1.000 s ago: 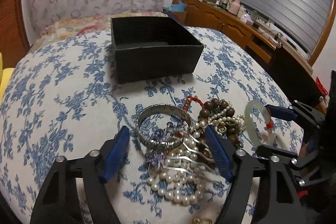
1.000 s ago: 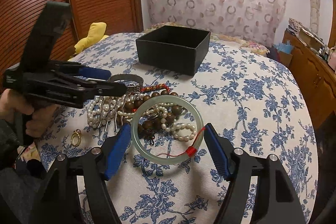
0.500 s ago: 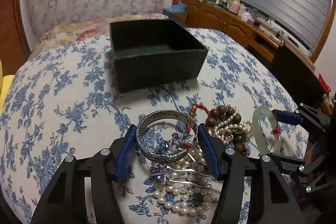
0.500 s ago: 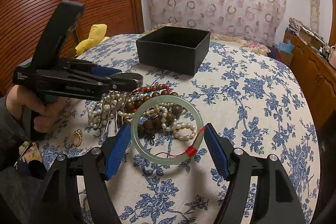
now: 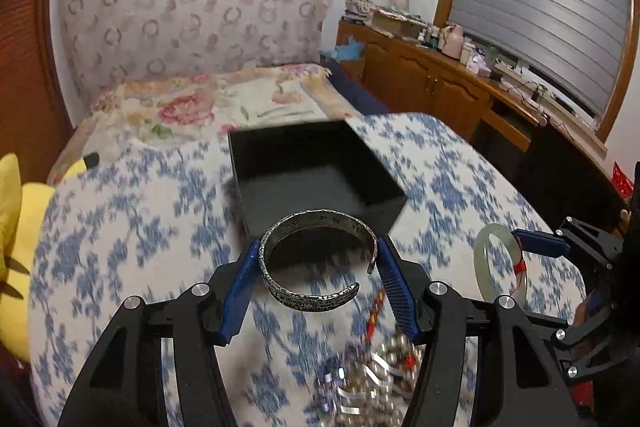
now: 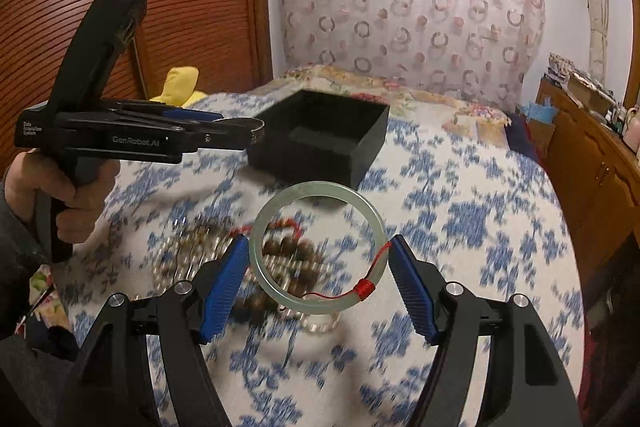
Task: Organize jewelry
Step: 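Carry the jade bangle and silver cuff into the black box and release both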
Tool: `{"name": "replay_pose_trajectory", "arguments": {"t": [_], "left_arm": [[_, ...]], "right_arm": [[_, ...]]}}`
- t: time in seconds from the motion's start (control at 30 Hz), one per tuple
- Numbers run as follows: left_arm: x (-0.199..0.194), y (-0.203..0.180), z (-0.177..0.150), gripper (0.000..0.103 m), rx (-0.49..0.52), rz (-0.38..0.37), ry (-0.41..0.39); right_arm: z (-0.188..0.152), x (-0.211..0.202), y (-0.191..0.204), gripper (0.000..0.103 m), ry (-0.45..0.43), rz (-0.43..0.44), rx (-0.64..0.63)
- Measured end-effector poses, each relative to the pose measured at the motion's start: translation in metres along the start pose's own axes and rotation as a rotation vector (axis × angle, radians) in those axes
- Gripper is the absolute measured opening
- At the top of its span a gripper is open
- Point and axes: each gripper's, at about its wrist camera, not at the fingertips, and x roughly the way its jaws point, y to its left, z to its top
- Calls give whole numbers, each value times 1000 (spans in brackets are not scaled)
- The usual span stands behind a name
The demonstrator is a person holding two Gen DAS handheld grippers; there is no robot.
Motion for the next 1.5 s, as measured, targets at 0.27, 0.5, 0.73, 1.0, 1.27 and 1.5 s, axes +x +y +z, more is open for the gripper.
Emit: {"name": "replay_pose_trajectory", "arguments": {"t": [0.27, 0.5, 0.73, 1.0, 1.27, 1.5], "left_arm": [[31, 9, 31, 56, -6, 23, 5], [54, 19, 32, 57, -25, 34, 35], [40, 31, 32, 64, -61, 39, -8], [13, 55, 24, 78, -89, 93, -62], [-18, 71, -7, 83, -105, 155, -89], [-32, 75, -33, 84, -107, 160, -70]], "right_arm": [[38, 13, -20, 74, -38, -37, -10], [55, 35, -34, 74, -21, -70, -24], [67, 61, -36, 74, 0, -56, -35], [89, 97, -21, 74, 23, 27, -51], [103, 129, -9, 74, 79, 5, -107], [106, 149, -7, 74, 121, -20, -116]]}}
